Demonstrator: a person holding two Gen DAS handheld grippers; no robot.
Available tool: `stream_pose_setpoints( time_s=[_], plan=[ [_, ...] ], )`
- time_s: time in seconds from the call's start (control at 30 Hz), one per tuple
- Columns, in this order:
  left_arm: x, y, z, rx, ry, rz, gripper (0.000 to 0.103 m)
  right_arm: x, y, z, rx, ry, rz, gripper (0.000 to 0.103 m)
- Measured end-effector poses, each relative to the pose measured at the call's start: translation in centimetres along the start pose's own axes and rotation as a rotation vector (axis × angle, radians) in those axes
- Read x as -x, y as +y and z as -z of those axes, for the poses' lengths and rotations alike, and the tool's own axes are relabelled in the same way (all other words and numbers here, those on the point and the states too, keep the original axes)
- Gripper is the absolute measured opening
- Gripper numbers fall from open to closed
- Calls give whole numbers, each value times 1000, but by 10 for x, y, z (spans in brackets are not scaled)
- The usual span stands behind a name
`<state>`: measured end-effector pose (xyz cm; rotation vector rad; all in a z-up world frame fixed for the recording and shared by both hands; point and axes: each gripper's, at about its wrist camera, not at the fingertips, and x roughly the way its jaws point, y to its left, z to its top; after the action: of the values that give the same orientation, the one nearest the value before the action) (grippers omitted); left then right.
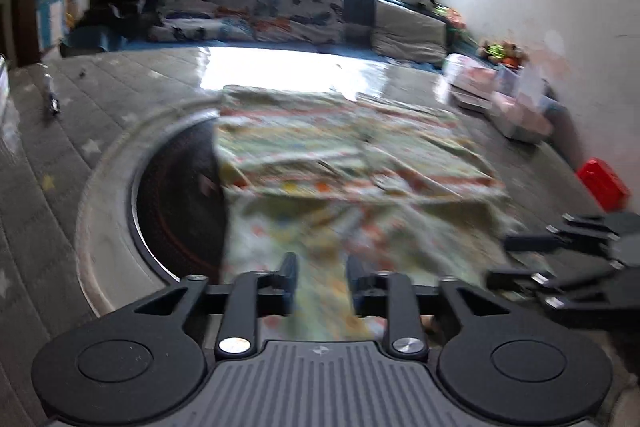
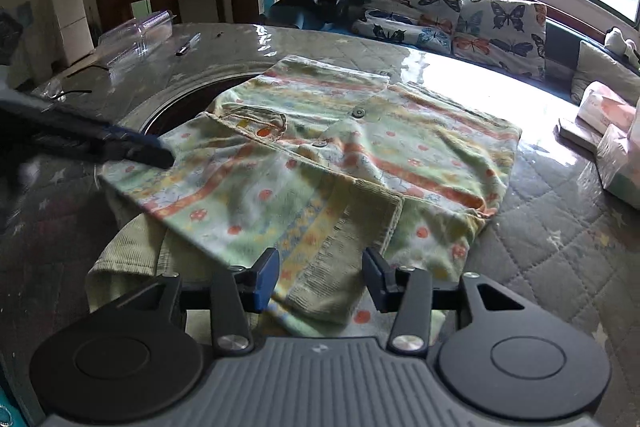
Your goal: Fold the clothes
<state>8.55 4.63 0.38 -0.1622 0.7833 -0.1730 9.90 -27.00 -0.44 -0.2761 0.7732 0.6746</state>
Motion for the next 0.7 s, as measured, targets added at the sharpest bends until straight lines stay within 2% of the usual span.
stream_pose_setpoints(
  time_s=[0.07, 0.27, 0.47, 0.57, 0.7],
  plan=[
    [10, -11, 7, -20, 9, 15, 48, 3, -1, 2, 2, 1, 0, 50],
    [26, -33, 25, -22, 62, 57, 50, 11, -1, 8, 23, 9, 13, 51],
    [28, -40, 40, -2, 131, 48, 50, 29, -3, 12, 34, -22, 33, 52],
    [24, -44, 45, -4, 153, 60, 48, 35, -3, 14, 42, -30, 38, 52],
    [21, -44, 47, 16, 165, 79, 36, 39, 1, 13, 42, -60, 34, 50]
  ],
)
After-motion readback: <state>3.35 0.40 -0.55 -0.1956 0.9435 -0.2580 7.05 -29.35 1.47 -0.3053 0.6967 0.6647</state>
